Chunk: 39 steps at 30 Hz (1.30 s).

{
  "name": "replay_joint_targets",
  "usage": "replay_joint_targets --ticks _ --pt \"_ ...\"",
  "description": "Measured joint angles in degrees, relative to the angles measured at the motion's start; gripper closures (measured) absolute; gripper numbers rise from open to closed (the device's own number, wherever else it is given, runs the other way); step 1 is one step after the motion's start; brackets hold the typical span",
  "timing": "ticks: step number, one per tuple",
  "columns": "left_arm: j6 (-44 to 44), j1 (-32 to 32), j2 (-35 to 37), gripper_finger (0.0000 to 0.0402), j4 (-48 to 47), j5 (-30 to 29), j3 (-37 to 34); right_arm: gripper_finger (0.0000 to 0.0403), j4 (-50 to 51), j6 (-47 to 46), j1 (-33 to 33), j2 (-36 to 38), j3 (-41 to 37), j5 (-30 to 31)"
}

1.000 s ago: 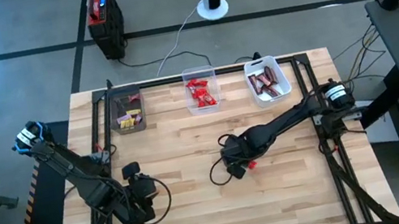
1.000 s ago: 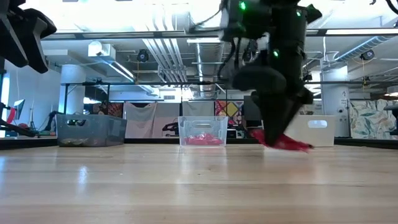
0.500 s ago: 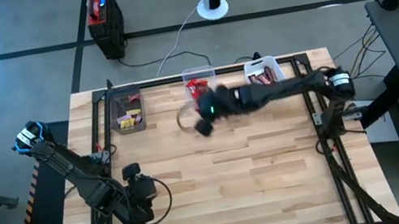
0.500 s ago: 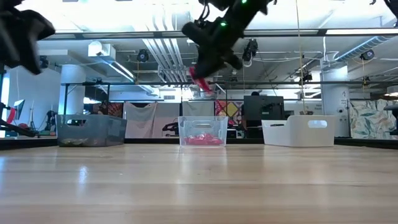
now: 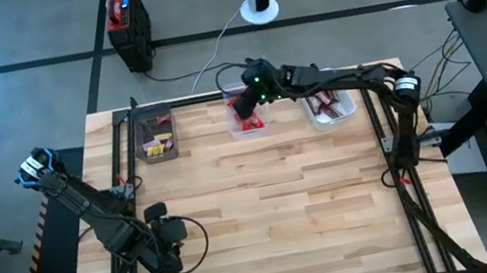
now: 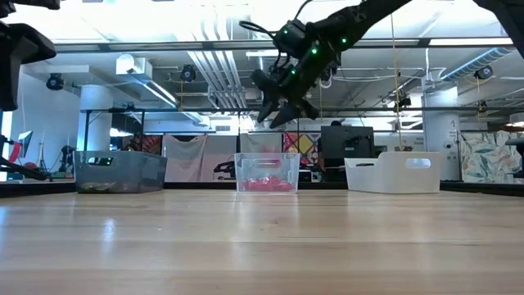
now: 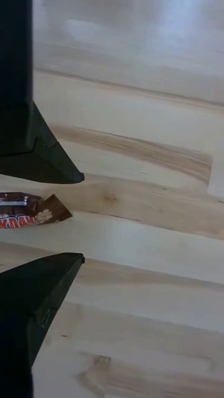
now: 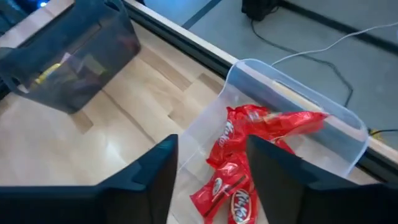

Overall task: Sort candy by brand, put in halloween buckets
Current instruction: Put the brown chocolate bar into the white bin

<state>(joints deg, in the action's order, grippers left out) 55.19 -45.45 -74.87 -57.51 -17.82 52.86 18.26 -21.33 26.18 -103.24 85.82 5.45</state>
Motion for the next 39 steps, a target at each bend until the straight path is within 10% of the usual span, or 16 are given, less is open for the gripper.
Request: replay_joint_targets --ticks 13,39 --pt "3.91 0.0 -0.72 0.0226 -0.85 1.69 -0.93 0.0153 4.29 1.67 -6.17 2.1 0.0 -4.02" --pt "8.89 -1.16 -3.97 0.0241 4.45 7.56 -8.68 0.0158 5.94 0.7 -21.47 2.43 0.0 -0.33"
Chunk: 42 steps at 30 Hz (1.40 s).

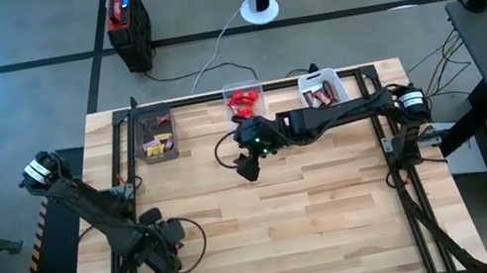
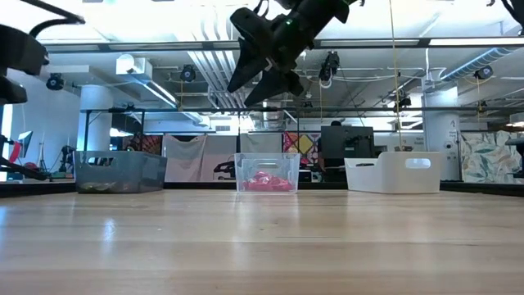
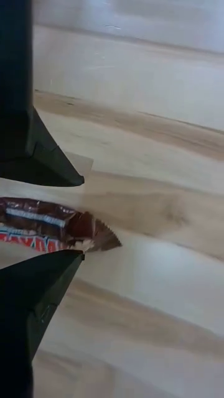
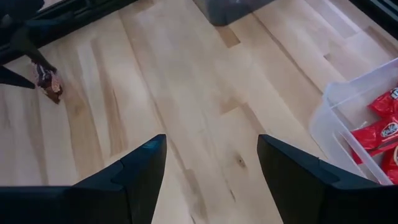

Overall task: Sort candy by brand, put in halloween buckets
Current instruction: Put the brown chocolate bar into the white bin

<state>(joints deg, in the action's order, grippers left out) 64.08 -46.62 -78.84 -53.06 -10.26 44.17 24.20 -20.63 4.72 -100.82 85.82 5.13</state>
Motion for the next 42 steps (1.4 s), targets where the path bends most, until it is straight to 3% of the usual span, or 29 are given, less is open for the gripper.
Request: replay_joint_targets --ticks 7,11,18,27,31,34,39,42 --pt "-1.48 -3.57 0.12 0.0242 1.19 0.33 0.61 0.0158 1.39 -0.98 -0.6 0.0 -0.18 0.41" --pt "-1.65 -6.72 -0.52 0.0242 3.77 0.5 -2.04 0.0158 1.42 -1.15 -1.52 0.0 -0.74 0.52" --pt "2.46 -6.92 -0.57 0.0248 9.51 -0.02 -7.7 0.0158 1.32 -1.91 -2.63 0.0 -1.14 0.96" --pt "1.69 -6.97 -0.53 0.0352 9.56 -4.35 -6.23 0.0158 1.32 -1.96 -4.29 0.0 -1.19 1.03" --pt "-0.48 -6.97 -0.49 0.037 9.5 -9.96 -3.65 0.0158 0.84 -1.86 -5.82 0.04 -1.91 1.05" --pt "-3.45 -6.97 -0.44 0.037 9.43 -18.17 -1.56 0.0158 -1.93 -1.46 -7.78 0.04 -3.54 1.05" --pt "-10.5 -6.84 -0.27 0.0328 10.72 -34.14 1.81 0.0158 -17.79 8.25 -13.23 -0.39 -9.53 0.97" --pt "-15.55 -6.49 -0.15 0.0322 13.06 -40.43 3.12 0.0158 -31.94 15.2 -17.1 -0.44 -14.31 0.88"
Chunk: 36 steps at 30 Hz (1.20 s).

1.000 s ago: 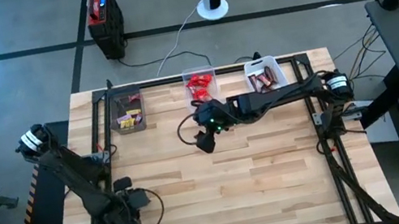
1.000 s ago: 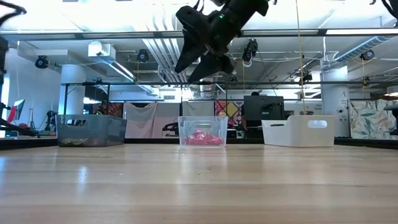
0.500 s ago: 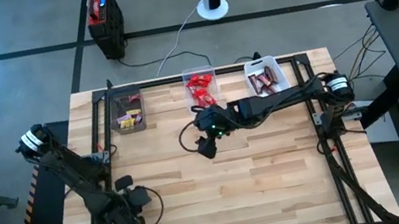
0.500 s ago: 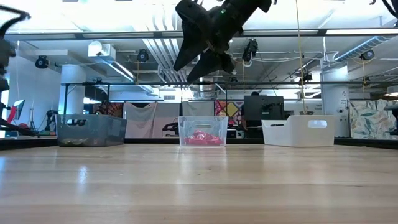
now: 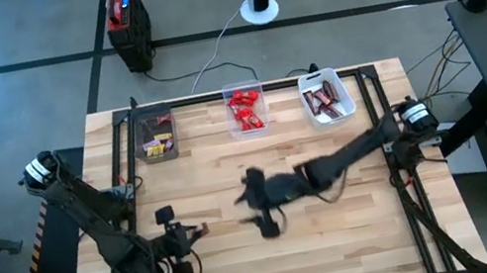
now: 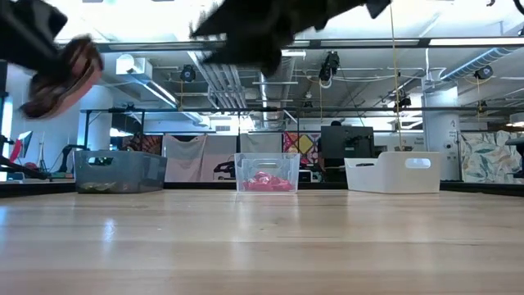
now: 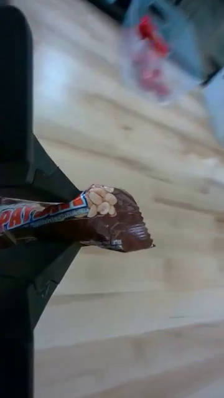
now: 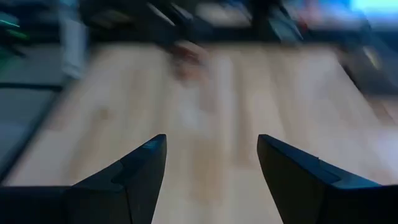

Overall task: Sort candy by brand, put in halloween buckets
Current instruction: Put the brown chocolate bar into the white bin

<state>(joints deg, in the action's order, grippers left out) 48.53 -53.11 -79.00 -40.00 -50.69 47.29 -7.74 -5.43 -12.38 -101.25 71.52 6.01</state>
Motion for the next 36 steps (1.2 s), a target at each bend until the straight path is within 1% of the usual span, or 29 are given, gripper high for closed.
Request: replay_joint_targets --ticks 3,5,7,10,14,18,22,26,29,33,36 --pt "-5.53 0.97 0.02 0.0327 4.59 -3.52 0.41 0.0158 -14.83 4.37 -2.67 -0.02 -3.92 0.03" --pt "-9.6 1.69 0.01 0.0333 8.47 -6.17 0.46 0.0158 -22.84 6.37 -3.66 -0.02 -6.0 0.88" --pt "-13.78 2.63 0.02 0.0341 12.46 -8.12 0.46 0.0158 -27.72 6.96 -4.28 -0.02 -7.48 1.52" --pt "-19.32 4.38 0.02 0.0353 17.33 -8.7 0.46 0.0158 -31.88 6.8 -4.46 -0.04 -8.68 1.5" --pt "-23.22 7.07 0.02 0.036 22.27 -8.8 0.46 0.0158 -33.77 6.78 -4.45 -1.35 -8.65 1.52" --pt "-26.47 9.05 0.02 0.0361 24.67 -8.47 0.46 0.0158 -33.65 8.47 -4.53 -4.44 -5.93 1.72" --pt "-28.42 9.56 0.02 0.0362 26.57 -8.47 0.48 0.0158 -33.73 9.96 -4.63 -6.43 -3.66 6.92" --pt "-28.54 9.56 0.04 0.0362 27.22 -8.66 0.48 0.0158 -33.84 10.62 -4.64 -6.73 -3.14 9.21" --pt "-28.47 9.56 0.06 0.0363 27.82 -8.69 0.48 0.0159 -34.04 11.41 -4.66 -6.73 -3.05 12.44" --pt "-28.65 9.49 0.06 0.0363 29.92 -7.54 0.64 0.0167 -34.55 12.13 -4.44 -6.78 -3.01 14.19" --pt "-29.58 9.52 0.06 0.0363 31.16 -7.61 0.65 0.0177 -34.52 11.79 -4.09 -6.78 -2.92 13.82"
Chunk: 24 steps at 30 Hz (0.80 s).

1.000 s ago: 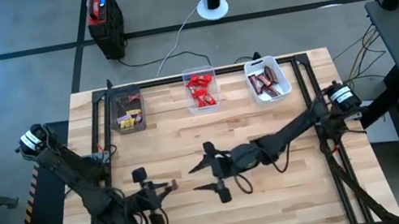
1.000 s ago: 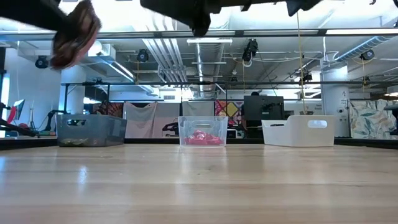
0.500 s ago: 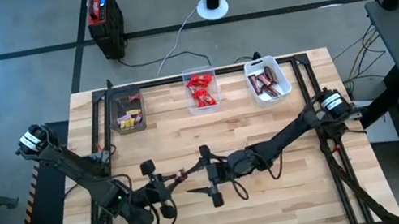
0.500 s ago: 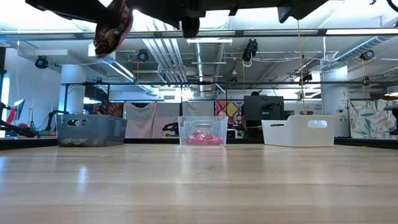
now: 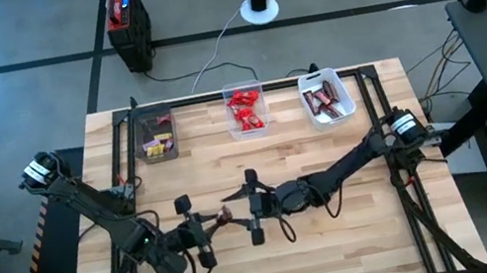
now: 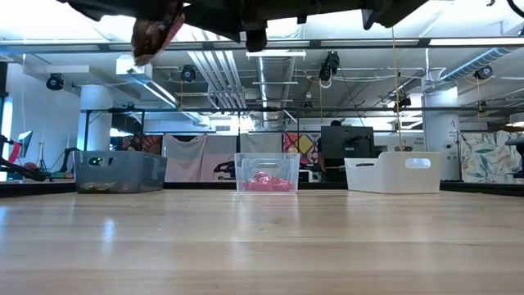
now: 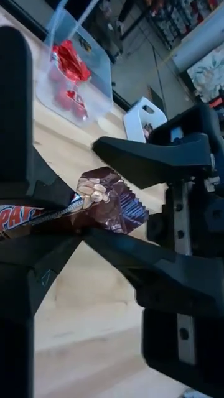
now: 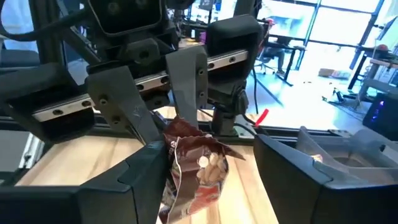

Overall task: Sort candy by brand, put in halloween buckets
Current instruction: Put the brown chocolate bar into the white bin

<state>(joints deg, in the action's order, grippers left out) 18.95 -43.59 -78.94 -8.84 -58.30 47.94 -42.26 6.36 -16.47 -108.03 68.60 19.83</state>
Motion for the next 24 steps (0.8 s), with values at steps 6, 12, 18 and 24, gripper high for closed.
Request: replay_joint_targets --ticks 6,12,18,24 --pt "-1.76 -0.01 0.0 0.0363 1.9 0.53 0.0 0.0211 -0.04 -0.15 0.01 0.0 0.01 -1.82" --pt "-1.8 -0.01 0.0 0.0363 2.13 0.47 0.0 0.0285 -0.02 -0.36 0.0 0.0 0.09 -3.76" --pt "-1.78 0.04 0.0 0.0334 1.84 -1.07 -0.05 0.0356 -0.08 -0.29 0.03 0.02 0.09 -3.73" --pt "-1.83 0.1 0.57 0.0265 0.84 -4.44 -0.07 0.0353 8.83 -0.99 0.2 4.4 0.1 1.31"
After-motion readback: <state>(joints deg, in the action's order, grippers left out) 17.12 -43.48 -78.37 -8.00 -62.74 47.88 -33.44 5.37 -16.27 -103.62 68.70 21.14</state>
